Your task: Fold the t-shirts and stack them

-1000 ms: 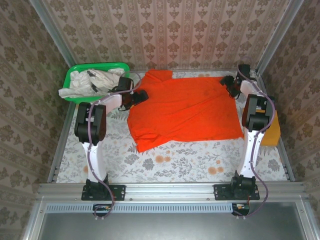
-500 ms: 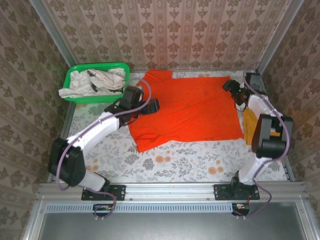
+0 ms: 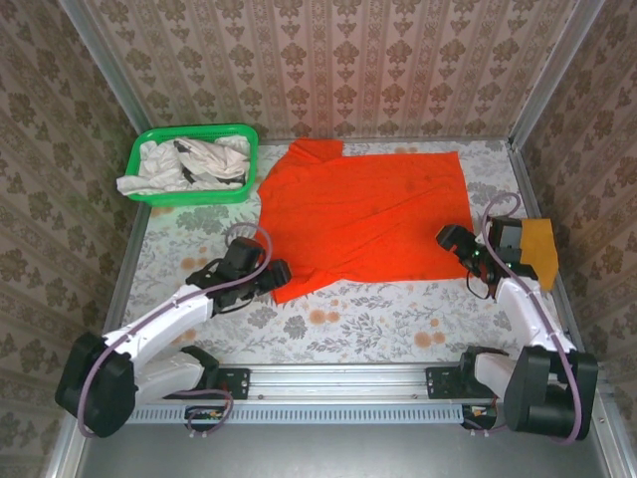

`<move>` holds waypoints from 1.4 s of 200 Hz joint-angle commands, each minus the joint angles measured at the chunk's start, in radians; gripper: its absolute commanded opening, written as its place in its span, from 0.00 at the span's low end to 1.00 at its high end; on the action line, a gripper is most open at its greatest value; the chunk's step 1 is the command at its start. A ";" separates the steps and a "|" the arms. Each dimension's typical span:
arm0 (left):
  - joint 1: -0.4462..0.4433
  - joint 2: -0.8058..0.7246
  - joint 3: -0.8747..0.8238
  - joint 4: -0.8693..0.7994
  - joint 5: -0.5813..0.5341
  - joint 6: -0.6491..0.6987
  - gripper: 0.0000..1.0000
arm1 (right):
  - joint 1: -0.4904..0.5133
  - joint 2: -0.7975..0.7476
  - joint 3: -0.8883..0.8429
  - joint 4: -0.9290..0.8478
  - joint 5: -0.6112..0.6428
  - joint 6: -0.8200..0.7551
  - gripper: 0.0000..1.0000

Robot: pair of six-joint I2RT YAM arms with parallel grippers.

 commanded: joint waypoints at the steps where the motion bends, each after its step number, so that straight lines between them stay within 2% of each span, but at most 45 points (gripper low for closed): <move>1: 0.057 0.023 -0.018 0.132 0.118 -0.101 0.77 | 0.006 -0.048 -0.022 -0.037 -0.015 -0.027 0.85; 13: 0.082 0.053 -0.024 0.167 0.146 -0.130 0.64 | 0.006 -0.050 -0.018 -0.043 -0.011 -0.024 0.85; 18: 0.091 0.067 -0.029 0.191 0.164 -0.143 0.62 | 0.006 -0.048 -0.015 -0.042 -0.011 -0.022 0.85; 47: 0.105 0.105 -0.042 0.247 0.188 -0.197 0.59 | 0.006 -0.033 0.005 -0.036 -0.011 -0.007 0.85; 68: 0.119 0.123 -0.052 0.214 0.198 -0.248 0.57 | 0.006 -0.022 0.023 -0.041 -0.012 -0.004 0.85; 109: 0.118 0.029 -0.072 0.062 0.091 -0.266 0.61 | 0.006 -0.021 0.027 -0.049 -0.009 -0.005 0.85; 127: 0.119 0.013 -0.105 0.114 0.112 -0.284 0.61 | 0.006 -0.018 0.023 -0.044 -0.008 -0.005 0.85; 171: 0.112 0.111 -0.120 0.305 0.161 -0.348 0.53 | 0.006 0.012 0.023 -0.007 -0.030 0.023 0.84; 218: 0.112 0.155 -0.097 0.322 0.152 -0.336 0.42 | 0.006 0.007 0.029 -0.022 -0.026 0.016 0.84; 270: 0.101 0.192 -0.099 0.343 0.170 -0.351 0.39 | 0.006 -0.017 0.029 -0.054 -0.009 0.018 0.84; 280: 0.101 0.187 -0.105 0.342 0.167 -0.356 0.35 | 0.006 -0.025 0.029 -0.060 -0.005 0.019 0.84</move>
